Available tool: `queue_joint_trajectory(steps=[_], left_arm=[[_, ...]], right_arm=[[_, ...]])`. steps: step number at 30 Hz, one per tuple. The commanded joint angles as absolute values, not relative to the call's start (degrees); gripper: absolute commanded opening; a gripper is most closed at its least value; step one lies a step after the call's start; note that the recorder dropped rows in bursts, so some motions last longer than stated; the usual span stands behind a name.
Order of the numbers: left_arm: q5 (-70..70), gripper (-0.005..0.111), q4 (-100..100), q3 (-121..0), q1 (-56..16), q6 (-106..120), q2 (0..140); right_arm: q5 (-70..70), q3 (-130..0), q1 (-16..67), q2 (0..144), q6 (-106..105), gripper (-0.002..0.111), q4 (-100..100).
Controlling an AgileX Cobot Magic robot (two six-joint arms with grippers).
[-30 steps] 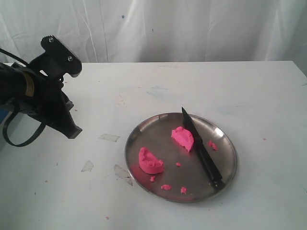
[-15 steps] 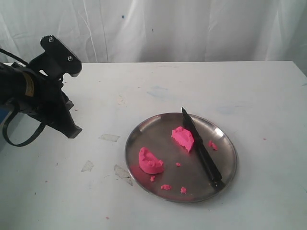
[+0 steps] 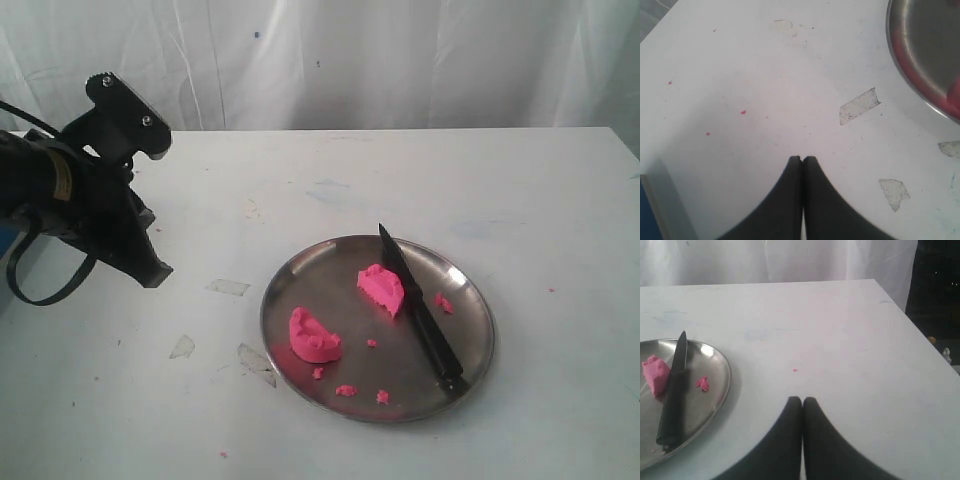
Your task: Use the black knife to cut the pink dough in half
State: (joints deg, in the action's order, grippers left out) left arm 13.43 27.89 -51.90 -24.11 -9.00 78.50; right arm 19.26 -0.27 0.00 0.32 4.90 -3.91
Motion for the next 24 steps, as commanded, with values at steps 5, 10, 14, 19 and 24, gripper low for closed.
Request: queue_joint_trajectory(steps=[5, 10, 14, 19, 24], left_arm=[[13.4, 0.0, 27.5, -51.4, -24.1, -9.2, 78.1], [12.7, 0.0, 27.5, -51.4, -24.0, -9.2, 76.1], [12.8, 0.0, 27.5, -51.4, -22.2, -9.2, 69.1], [4.5, 0.0, 27.5, -51.4, 0.1, -9.0, 54.4], [4.7, 0.0, 27.9, -51.4, 14.9, -9.0, 44.1]], right_arm=[[19.3, 0.0, 0.0, 0.0, 4.3, 0.0, -4.5], [19.3, 0.0, 0.0, 0.0, 4.3, 0.0, -4.5], [19.3, 0.0, 0.0, 0.0, 4.3, 0.0, -4.5], [19.3, 0.0, 0.0, 0.0, 4.3, 0.0, -4.5], [19.2, 0.0, 0.0, 0.0, 4.3, 0.0, -4.5]])
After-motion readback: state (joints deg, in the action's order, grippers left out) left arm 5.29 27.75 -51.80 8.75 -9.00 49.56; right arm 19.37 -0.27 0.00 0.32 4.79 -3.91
